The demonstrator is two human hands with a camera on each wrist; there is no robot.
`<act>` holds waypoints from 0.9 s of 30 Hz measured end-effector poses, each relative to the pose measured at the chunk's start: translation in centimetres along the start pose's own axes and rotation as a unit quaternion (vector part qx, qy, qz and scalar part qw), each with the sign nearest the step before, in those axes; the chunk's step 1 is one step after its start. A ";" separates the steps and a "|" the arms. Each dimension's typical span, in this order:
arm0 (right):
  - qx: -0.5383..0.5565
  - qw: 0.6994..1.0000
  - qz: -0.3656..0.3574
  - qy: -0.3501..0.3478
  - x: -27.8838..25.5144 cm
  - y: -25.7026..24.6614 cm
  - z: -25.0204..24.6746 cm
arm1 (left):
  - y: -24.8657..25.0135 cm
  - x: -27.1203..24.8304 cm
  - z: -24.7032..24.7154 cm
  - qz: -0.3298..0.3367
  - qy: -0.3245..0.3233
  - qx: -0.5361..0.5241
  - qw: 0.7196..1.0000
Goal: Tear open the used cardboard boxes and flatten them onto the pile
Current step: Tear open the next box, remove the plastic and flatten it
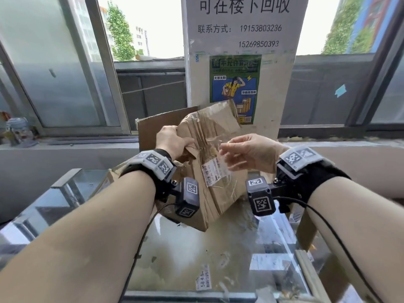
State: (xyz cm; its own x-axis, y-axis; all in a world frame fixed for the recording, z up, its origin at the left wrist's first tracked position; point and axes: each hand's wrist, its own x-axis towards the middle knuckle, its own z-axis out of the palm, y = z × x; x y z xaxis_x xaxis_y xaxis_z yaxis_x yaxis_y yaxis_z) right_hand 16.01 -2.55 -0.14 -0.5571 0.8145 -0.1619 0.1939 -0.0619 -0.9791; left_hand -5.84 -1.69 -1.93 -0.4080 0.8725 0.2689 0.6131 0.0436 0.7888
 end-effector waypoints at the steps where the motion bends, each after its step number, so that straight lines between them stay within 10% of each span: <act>1: -0.007 1.000 0.013 0.015 0.0 0.5 0.0 | -0.1 -0.2 0.2 0.001 0.006 0.000 1.000; 6: -0.034 0.988 0.041 0.143 0.5 2.1 -0.3 | -0.8 -0.8 0.4 0.057 0.128 0.080 0.987; 9: -0.042 0.977 0.056 0.203 1.2 3.1 -0.4 | -0.8 -1.3 1.5 0.342 0.246 0.266 0.867; 11: -0.059 0.970 0.062 0.227 1.7 3.8 -0.4 | -1.2 -2.0 2.6 0.477 0.191 0.295 0.805; 14: -0.195 0.945 0.081 0.249 2.2 4.5 -0.6 | -1.6 -3.8 3.5 0.368 0.005 0.434 0.822; 17: -0.329 0.903 0.117 0.250 2.2 5.2 -0.5 | -1.7 -4.8 3.6 0.198 -0.071 0.610 0.764; 27: -0.497 0.832 0.207 0.135 1.5 7.9 0.0 | -5.3 -6.6 7.1 0.256 -0.221 0.498 0.798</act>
State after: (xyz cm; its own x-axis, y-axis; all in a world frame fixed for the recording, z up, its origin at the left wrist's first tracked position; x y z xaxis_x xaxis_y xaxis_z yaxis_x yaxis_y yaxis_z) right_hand 16.65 -1.81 -8.17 -0.1004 0.9504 -0.2944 0.9707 0.0286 -0.2386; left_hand -1.62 -4.22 -11.75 0.2129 0.9769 0.0207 0.9464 -0.2009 -0.2529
